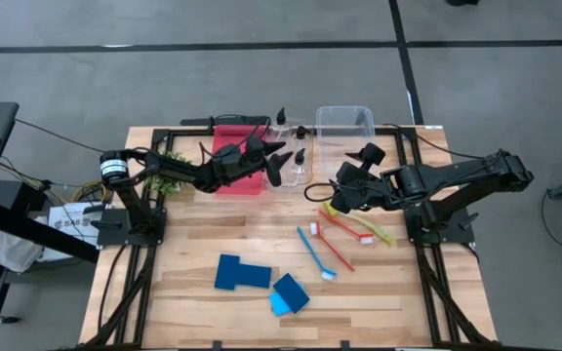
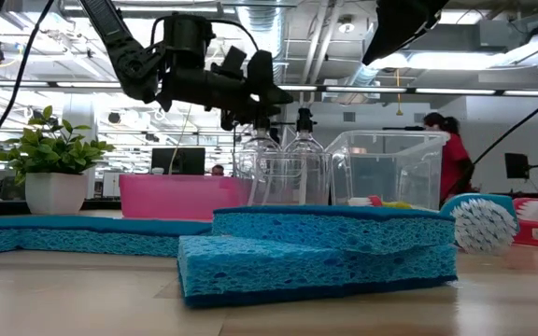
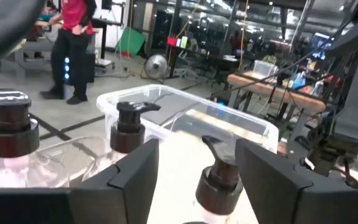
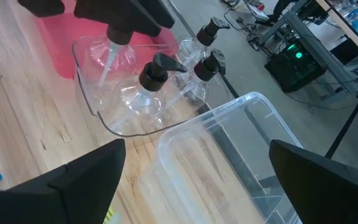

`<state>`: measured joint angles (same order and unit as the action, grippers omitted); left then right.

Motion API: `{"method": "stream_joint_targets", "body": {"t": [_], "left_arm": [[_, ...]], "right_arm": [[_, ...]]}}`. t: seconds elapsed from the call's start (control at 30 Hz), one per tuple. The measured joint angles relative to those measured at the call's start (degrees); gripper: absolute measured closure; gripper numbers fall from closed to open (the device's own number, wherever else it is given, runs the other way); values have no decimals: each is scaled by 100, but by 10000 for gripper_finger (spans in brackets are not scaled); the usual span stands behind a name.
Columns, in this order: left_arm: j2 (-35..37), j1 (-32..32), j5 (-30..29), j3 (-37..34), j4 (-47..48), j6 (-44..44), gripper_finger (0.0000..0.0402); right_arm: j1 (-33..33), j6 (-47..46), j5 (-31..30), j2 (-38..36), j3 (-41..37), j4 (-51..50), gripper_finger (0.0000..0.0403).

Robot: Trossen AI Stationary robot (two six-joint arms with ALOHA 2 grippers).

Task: Pick & Place Kitchen Sink Supplies
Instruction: Put the soap dispenser into the left transparent bin, then put the blue sponge into the pink bin

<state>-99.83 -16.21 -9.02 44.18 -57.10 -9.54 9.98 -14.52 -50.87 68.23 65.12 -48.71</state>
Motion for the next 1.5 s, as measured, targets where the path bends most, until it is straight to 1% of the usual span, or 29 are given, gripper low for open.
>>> {"method": "stream_joint_targets", "body": {"t": [0.07, 0.17, 0.27, 0.4, 0.5, 0.67, 0.77, 0.83, 1.0, 1.2, 1.3, 1.4, 1.5], "left_arm": [[0, 11, 26, 0, 17, 2, 178], [57, 13, 244, -2, 58, 12, 172], [315, 17, 416, -2, 310, 233, 172], [823, 52, 343, -2, 1091, 628, 173], [1246, 55, 312, -2, 1645, 751, 174], [1924, 119, 306, -2, 2553, 763, 174], [2244, 231, 308, -2, 3113, 761, 175], [2434, 339, 305, -2, 3495, 761, 176], [2788, 727, 310, -72, 4290, 507, 175], [3190, 1393, 310, -763, 4316, 45, 179], [3388, 1736, 255, -1104, 4104, -178, 183], [3464, 2102, -163, -1523, 3519, -395, 186], [3319, 2559, -649, -2091, 2706, -705, 188]], "right_arm": [[0, 0, 0, 0, 0, 0, 11], [0, -5, -4, 0, 0, 0, 11], [0, -4, -13, 0, 0, 0, 11], [0, -4, -15, 0, 0, 0, 11], [2, -7, -17, 2, 0, 8, 11], [2, -11, 46, 38, 6, 116, 11], [2, -12, 317, 61, 4, 107, 11], [-5, -14, 430, 135, 7, 143, 11], [-9, -50, 446, 370, 6, 111, 11], [136, 99, 452, 712, 4, 186, 11], [266, 144, 474, 813, 4, 167, 11], [313, 125, 704, 905, 4, 186, 11], [294, -38, 1063, 991, 5, 294, 11]]}}
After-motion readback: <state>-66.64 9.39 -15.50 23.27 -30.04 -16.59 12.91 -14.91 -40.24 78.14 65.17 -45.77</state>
